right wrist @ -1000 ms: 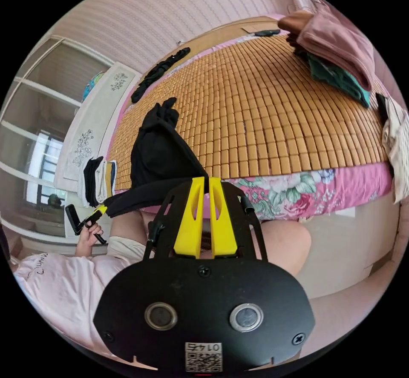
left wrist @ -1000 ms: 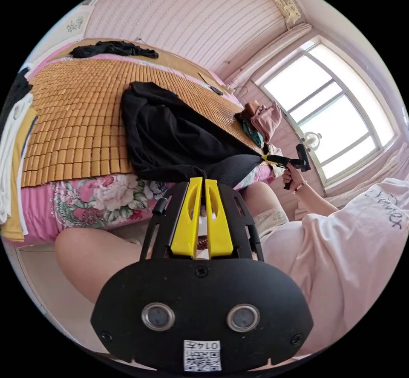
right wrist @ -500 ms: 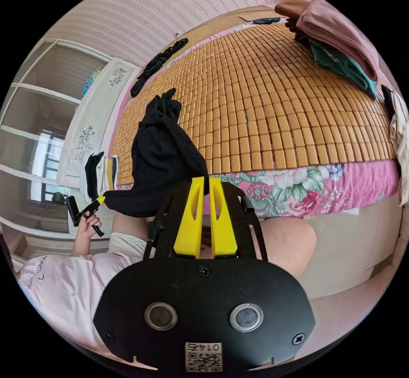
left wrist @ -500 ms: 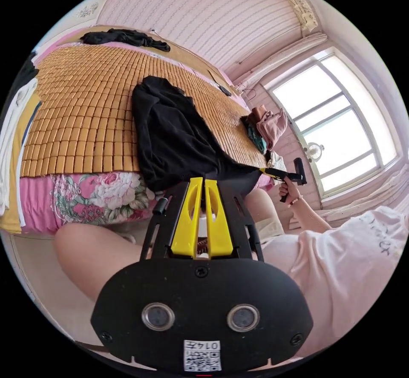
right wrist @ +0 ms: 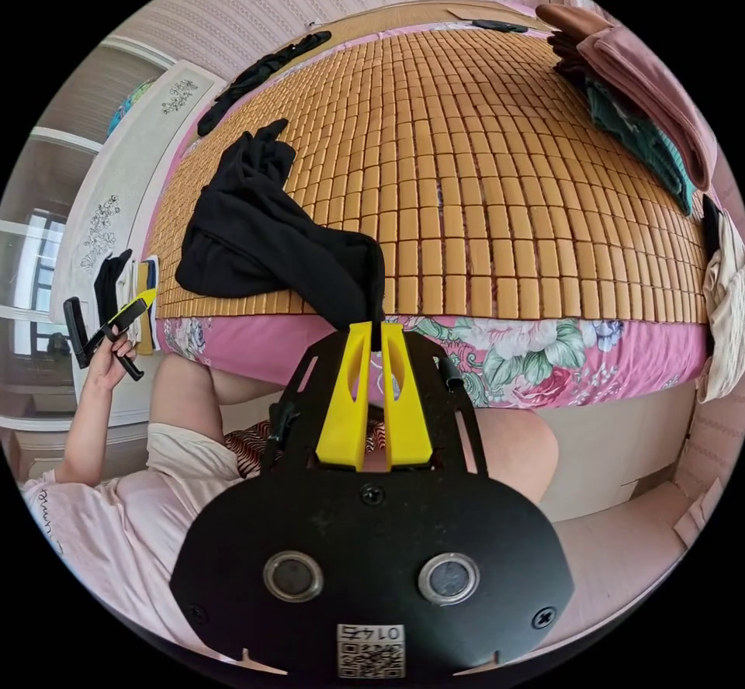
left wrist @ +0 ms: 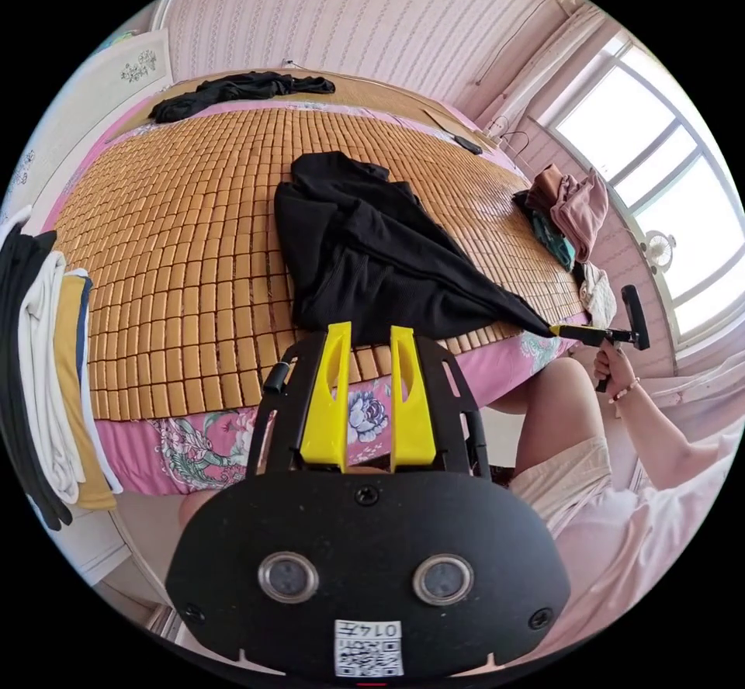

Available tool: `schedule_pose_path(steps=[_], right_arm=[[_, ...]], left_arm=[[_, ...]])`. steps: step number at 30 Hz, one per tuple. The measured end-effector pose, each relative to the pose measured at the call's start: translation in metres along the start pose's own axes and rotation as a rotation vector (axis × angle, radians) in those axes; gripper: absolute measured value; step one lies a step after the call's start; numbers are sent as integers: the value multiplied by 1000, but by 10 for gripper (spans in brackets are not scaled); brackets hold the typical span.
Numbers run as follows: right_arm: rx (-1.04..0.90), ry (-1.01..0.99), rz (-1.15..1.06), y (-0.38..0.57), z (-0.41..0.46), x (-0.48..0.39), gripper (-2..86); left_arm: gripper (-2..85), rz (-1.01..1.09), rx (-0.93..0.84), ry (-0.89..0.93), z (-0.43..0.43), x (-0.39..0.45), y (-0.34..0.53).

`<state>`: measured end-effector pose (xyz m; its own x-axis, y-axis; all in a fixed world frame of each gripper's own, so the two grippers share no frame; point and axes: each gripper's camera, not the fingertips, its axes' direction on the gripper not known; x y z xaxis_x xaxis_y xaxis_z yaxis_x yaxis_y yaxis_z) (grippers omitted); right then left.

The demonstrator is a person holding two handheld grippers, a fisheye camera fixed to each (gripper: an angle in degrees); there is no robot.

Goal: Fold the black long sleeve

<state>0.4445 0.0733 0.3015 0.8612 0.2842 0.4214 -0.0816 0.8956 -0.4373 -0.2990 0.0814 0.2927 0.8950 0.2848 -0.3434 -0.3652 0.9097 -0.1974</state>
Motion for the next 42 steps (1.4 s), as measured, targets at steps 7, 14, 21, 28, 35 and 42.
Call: schedule_pose_path(steps=[7, 14, 21, 28, 35, 42], right_arm=[[-28, -25, 1, 18, 4, 7, 12], [-14, -60, 29, 42, -8, 13, 12], [-1, -93, 13, 69, -22, 16, 12], [170, -277, -44, 106, -83, 16, 9], [608, -619, -376, 162, -240, -27, 8], [976, -593, -776, 223, -404, -102, 6]], left_arm=[[88, 72, 57, -94, 17, 19, -52], [103, 101, -62, -167, 61, 22, -94], [6, -22, 26, -8, 10, 7, -37], [-6, 16, 319, 217, -122, 2, 112], [-10, 147, 779, 369, -290, 12, 204], [-10, 371, 1240, 128, -459, 84, 237]])
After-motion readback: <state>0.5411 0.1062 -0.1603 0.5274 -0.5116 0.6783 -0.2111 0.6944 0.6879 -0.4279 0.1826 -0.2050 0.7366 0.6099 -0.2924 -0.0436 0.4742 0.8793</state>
